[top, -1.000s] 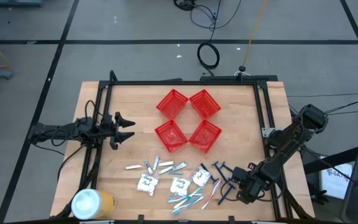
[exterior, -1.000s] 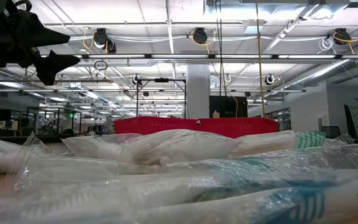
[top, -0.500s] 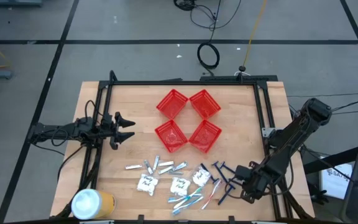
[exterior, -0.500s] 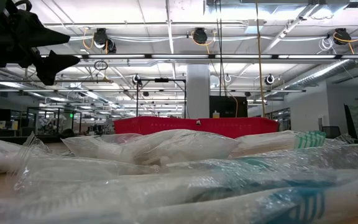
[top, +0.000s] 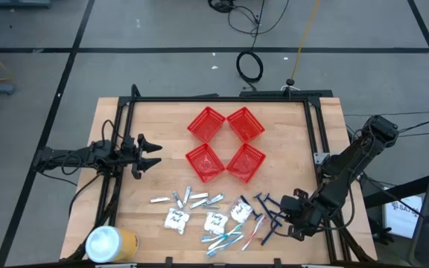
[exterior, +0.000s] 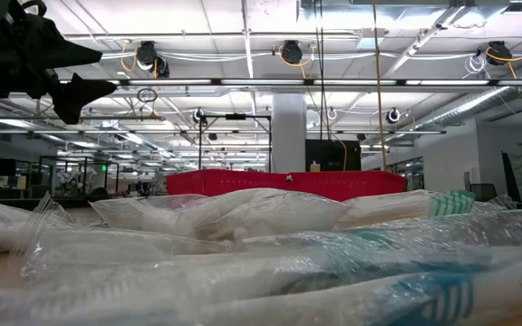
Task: Pick & Place Travel size toiletries
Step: Put the blue razor into the top right red bin
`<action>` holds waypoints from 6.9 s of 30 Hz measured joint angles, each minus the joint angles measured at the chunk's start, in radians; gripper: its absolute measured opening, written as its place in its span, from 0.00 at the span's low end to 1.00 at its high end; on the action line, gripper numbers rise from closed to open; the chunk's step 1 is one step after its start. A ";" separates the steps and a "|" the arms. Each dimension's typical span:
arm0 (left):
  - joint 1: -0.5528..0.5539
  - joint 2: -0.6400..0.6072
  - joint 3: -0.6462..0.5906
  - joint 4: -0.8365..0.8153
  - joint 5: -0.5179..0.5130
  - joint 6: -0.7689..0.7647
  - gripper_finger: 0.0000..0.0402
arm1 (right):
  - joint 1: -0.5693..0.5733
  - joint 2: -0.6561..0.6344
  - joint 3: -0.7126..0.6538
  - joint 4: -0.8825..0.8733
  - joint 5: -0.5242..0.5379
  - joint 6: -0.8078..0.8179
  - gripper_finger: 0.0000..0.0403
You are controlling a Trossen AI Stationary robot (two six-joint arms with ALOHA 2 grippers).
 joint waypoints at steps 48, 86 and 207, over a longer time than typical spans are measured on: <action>0.000 0.000 0.000 0.000 0.000 0.000 0.67 | -0.680 0.000 0.001 0.358 0.164 -0.959 0.11; 0.000 0.000 0.000 0.000 0.000 0.000 0.67 | -1.420 0.180 0.002 0.529 -0.148 -1.159 0.11; 0.000 0.000 0.000 0.000 0.000 0.000 0.67 | -0.122 0.203 -0.098 -0.047 -0.067 0.004 0.29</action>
